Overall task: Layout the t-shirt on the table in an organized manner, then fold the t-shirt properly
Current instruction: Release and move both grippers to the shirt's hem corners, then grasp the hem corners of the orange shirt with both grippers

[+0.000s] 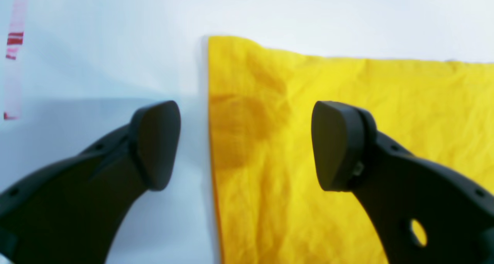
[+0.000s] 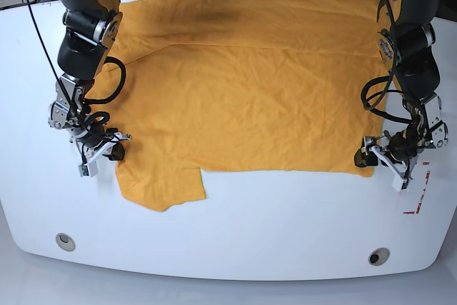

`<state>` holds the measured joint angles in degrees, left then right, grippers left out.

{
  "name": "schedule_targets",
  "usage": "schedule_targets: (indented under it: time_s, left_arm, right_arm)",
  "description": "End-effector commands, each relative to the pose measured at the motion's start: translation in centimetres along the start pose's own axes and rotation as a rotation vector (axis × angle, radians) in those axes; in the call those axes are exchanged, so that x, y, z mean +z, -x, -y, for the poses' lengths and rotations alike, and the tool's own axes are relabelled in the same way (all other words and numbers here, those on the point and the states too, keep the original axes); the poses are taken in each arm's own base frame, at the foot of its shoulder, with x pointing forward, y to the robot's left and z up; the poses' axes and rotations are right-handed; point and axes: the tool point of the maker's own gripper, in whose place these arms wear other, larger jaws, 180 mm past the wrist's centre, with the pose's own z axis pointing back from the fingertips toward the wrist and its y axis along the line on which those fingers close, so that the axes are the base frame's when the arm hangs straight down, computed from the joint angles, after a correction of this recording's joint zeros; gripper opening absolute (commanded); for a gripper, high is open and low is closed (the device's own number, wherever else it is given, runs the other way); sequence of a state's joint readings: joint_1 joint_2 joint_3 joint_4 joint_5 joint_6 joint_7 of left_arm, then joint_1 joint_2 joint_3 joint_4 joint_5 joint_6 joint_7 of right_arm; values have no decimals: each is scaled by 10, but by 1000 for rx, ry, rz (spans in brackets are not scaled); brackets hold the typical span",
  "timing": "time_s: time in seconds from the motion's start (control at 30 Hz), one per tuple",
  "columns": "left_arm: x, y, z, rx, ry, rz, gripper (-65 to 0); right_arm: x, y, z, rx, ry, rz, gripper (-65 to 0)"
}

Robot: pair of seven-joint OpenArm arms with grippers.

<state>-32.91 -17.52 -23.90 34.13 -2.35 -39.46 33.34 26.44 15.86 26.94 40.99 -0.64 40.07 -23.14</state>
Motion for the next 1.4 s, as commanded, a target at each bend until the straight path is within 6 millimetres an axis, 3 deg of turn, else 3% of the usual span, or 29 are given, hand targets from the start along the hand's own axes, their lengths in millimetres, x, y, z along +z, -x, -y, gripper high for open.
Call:
schedule_targets:
  time_s: [0.0, 0.13, 0.4, 0.67, 0.8, 0.97, 1.13, 1.37]
  left_arm:
    - [-2, -11, 7, -31, 9, 1, -151]
    - [-14, -9, 28, -51, 43, -13, -206]
    - [-14, -13, 30, -60, 43, -9, -500]
    - [-14, -15, 29, -58, 42, 11, -640]
    - [-13, -21, 28, -60, 38, 35, -650]
    - [-11, -28, 28, -72, 37, 49, -650]
    - [6, -56, 27, -151, -2, 104, -650]
    - [27, -72, 33, -245, -55, 123, -650]
  right_arm:
    - [3, -6, 6, 23, 17, -15, -637]
    - [3, -6, 6, 23, 17, -15, -637]
    - [3, -6, 6, 23, 17, -15, -637]
    - [3, -8, 6, 30, 17, -15, -650]
    - [3, -12, 6, 35, 19, -8, -650]
    - [11, -37, 9, 83, 40, 46, -650]
    - [20, -59, 10, 127, 61, 92, -650]
    - [37, -75, 14, 196, 110, 66, -650]
